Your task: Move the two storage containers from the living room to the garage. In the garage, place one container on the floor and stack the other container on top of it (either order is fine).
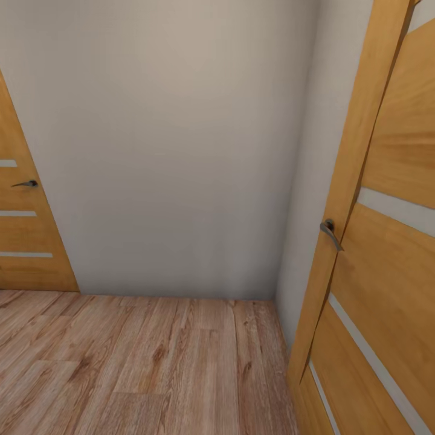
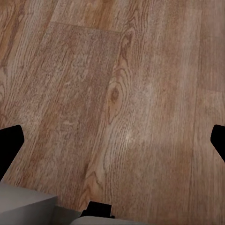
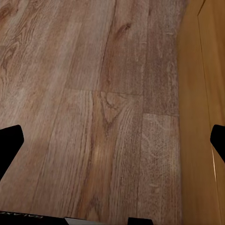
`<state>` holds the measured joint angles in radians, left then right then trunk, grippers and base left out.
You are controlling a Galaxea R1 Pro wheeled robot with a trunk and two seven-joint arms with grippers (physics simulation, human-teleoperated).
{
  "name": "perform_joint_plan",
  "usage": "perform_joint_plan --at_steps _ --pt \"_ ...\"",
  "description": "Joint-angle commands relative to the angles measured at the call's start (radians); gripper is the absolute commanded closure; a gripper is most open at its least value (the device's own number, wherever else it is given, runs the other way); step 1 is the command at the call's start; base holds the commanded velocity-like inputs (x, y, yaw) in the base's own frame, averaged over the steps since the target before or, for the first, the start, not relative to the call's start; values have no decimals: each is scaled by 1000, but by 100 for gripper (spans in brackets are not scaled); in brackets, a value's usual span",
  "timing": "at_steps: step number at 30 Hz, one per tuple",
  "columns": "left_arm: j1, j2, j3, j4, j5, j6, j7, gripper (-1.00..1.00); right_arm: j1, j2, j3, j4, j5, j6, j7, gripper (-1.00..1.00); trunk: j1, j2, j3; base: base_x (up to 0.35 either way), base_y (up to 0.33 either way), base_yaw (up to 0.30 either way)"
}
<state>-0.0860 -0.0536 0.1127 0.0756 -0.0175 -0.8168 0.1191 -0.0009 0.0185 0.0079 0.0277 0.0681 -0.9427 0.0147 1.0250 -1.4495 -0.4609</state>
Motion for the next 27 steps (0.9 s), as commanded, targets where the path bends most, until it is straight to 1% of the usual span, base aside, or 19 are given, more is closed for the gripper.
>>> perform_joint_plan --at_steps 1,8,25,27 --pt "-1 0 4 4 -2 -5 2 -100 -1 0 0 1 1 -4 1 -100 0 -1 -1 23 0 0" --pt "-1 1 4 4 -3 -5 2 -100 -1 0 0 1 1 -4 1 -100 0 -1 -1 96 0 0" --pt "-1 1 4 4 -3 -5 2 -100 -1 0 1 1 2 -5 2 -100 0 -1 -1 6 0 0" --pt "-1 1 4 4 -2 -5 2 -100 -1 0 1 1 2 -5 2 -100 0 -1 -1 111 0 0"
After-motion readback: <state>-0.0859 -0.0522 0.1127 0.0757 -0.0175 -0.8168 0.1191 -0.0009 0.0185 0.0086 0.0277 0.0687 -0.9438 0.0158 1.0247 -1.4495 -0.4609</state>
